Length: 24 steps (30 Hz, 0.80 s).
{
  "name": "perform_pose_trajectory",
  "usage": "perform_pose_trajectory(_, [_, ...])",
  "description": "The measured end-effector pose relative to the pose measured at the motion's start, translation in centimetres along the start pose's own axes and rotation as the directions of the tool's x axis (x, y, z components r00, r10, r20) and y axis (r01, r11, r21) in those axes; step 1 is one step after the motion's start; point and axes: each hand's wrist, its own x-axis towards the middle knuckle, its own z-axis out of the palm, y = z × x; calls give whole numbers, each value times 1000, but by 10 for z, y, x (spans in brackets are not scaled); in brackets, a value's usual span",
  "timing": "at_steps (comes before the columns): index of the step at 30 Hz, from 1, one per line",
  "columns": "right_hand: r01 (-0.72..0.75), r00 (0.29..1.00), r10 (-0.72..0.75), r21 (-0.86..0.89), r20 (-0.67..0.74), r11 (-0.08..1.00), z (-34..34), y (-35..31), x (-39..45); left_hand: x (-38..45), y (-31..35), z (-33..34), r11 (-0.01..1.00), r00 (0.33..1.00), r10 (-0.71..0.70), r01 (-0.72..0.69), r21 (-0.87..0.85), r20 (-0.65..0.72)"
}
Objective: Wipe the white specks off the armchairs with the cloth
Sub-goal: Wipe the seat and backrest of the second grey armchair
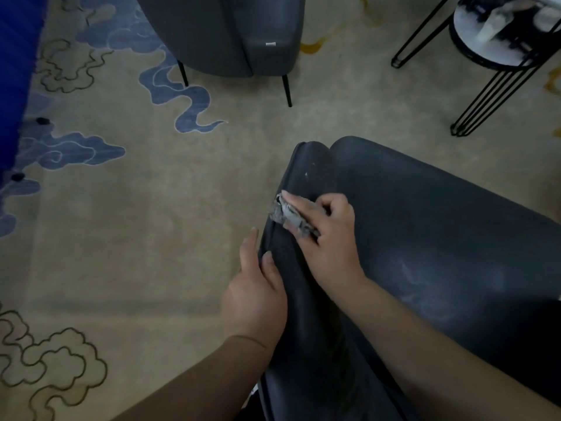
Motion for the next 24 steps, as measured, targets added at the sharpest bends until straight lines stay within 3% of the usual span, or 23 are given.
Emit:
perform_pose_trajectory(3, [-55, 998, 55, -6, 13, 998, 2, 6, 25, -2, 1, -1, 1000, 1000, 1, -1, -6, -4])
perform_pose_trajectory(8, [-313, 945, 321, 112, -63, 943, 8, 15, 77, -1, 1, 0, 1000, 1000, -9, 9, 13, -3])
perform_pose_trajectory(13, [-82, 995, 84, 28, -46, 996, 4, 1, 18, -1, 1, 0, 1000, 1000, -4, 4, -1, -13])
perform_pose_trajectory(16, [-55, 998, 55, 26, -11, 998, 3, 5, 27, -1, 1, 0, 1000, 1000, -5, 5, -6, -2])
perform_pose_trajectory(18, [-156, 986, 158, 48, -45, 987, 7, 15, 59, -1, 0, 0, 1000, 1000, 2, -2, 0, -12])
perform_pose_trajectory(21, [-432, 893, 446, 162, -62, 887, 10, 32, 103, -1, 0, 0, 1000, 1000, -7, 8, 12, -18])
perform_pose_trajectory(24, [-378, 917, 394, 178, -64, 908, 10, 28, 92, 0, -1, 1, 1000, 1000, 2, -2, 5, -16])
